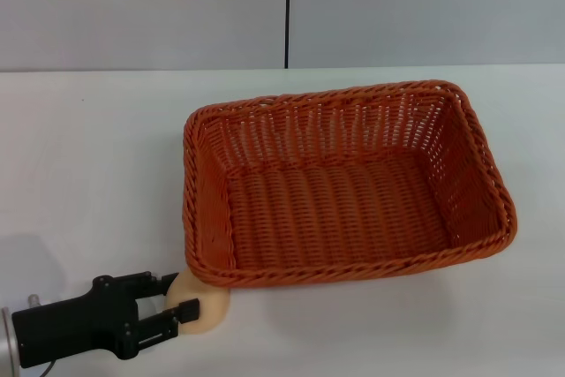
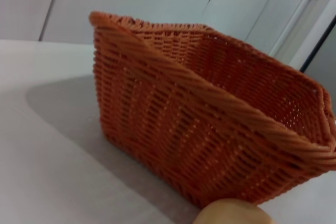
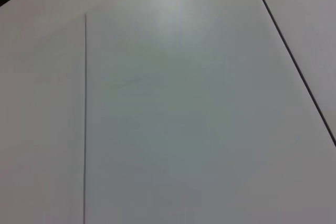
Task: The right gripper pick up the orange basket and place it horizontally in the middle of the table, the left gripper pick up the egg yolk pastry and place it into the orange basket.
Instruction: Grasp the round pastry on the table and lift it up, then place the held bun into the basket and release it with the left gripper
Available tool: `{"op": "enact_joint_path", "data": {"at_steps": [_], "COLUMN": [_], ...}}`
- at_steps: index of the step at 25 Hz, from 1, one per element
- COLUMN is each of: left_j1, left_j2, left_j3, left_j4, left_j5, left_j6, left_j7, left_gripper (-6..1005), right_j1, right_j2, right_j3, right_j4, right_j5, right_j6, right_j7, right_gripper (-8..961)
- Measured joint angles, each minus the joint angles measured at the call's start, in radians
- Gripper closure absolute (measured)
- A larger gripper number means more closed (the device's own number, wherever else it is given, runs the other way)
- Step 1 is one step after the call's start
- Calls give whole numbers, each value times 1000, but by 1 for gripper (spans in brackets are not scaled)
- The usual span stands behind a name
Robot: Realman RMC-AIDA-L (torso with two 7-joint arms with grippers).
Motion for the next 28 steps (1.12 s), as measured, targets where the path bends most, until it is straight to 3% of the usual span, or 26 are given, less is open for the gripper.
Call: {"op": "enact_joint_path", "data": {"at_steps": [2,12,13,15,17,18,19,23,28], "left_j1": [-1,25,52,63,85,95,95,85,30], "left_j2": [1,9,12,13,13,12,12,10,4], "left_j3": [5,-6,-14,-17,-58,-131,-131,-320,-348], "left_j4": [2,-22,-95,-122,-184,-223,-223,-239,-218], "left_j5": [0,-7,-6,-7,-10,-12,-12,-16,-67], "left_j6": [11,6,-3,-7,-22,-38,-38,-91,-190], "left_j7": [-6,-26,-72,-86,-114,-127,-127,-127,-120], "left_gripper": [329,659,685,724,747,751,755,772,796], "right_j1": [-2,-1,-1,-1,-1,-1,-1,-1,12], "right_j2": [0,0,0,0,0,0,0,1,2], "right_j3": [0,5,5,5,5,4,4,1,-5], "right_j4": [0,20,21,21,21,21,22,25,26], "right_j5": [0,0,0,-1,-1,-1,-1,-1,-1], "right_j6": [0,-3,-5,-6,-6,-7,-7,-8,-9], "right_j7": [0,0,0,0,0,0,0,0,0], "right_gripper": [315,315,315,315,315,315,315,315,315]}}
